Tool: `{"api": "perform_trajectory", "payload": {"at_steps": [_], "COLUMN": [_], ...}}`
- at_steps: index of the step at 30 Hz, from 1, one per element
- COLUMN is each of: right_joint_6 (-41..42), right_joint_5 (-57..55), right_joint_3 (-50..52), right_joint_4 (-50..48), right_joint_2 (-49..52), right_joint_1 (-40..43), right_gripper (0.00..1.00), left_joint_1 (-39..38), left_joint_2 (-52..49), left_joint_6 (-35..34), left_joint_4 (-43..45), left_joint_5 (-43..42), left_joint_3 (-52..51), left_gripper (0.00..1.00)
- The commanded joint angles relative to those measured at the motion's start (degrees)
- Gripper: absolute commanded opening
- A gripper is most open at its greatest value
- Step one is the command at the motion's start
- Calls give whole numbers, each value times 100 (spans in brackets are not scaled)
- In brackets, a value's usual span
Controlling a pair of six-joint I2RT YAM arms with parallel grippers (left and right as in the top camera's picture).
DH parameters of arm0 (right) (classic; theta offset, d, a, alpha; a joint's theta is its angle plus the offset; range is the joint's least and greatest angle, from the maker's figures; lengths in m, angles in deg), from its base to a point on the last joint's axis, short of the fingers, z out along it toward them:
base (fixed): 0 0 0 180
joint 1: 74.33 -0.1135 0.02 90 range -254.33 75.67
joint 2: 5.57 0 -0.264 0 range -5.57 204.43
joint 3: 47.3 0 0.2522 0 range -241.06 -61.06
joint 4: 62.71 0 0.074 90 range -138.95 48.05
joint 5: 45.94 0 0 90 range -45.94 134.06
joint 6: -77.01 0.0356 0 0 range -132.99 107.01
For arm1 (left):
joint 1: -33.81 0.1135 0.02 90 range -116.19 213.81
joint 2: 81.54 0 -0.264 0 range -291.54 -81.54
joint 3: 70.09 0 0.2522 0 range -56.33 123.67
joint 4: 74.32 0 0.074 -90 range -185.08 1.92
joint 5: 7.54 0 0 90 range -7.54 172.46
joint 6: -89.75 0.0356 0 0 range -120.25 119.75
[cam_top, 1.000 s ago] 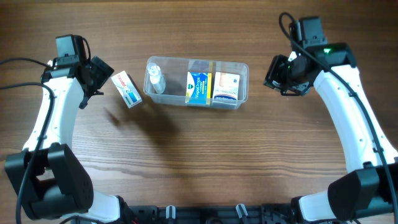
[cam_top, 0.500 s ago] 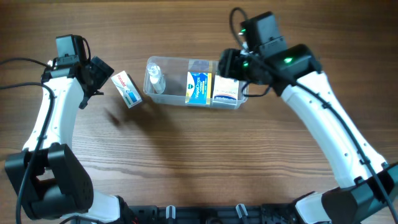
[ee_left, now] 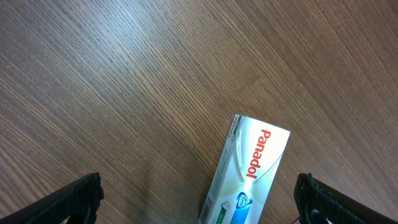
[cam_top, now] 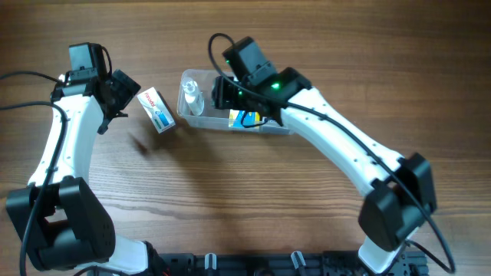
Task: Pack container
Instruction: 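Carry the Zam-Buk tin with the right gripper and lower it into the container, then open the right gripper and raise it away from the container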
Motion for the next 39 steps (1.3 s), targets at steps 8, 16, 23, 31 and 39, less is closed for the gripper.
{"api": "perform_trajectory", "payload": {"at_steps": [8, 16, 23, 31, 39], "right_joint_6": [39, 37, 35, 20, 20], "right_joint_5": [33, 55, 96, 131, 136], "right_joint_3": [-133, -133, -131, -131, -133], "right_joint_4": [-422, -697, -695, -704, -588], "right_joint_2": [673, 782, 782, 782, 780], "right_joint_1": [-44, -162, -173, -170, -52], "right_gripper": [60, 61, 70, 79, 79], "left_joint_1": [24, 24, 24, 24, 24], "left_joint_2": [-39, -39, -39, -39, -39], "left_joint_6": [-37, -37, -37, -37, -37], "left_joint_4": [15, 15, 15, 15, 15], "left_joint_5": [81, 81, 81, 81, 81], "left_joint_3": [55, 55, 55, 55, 55], "left_gripper": [100, 100, 100, 100, 100]}}
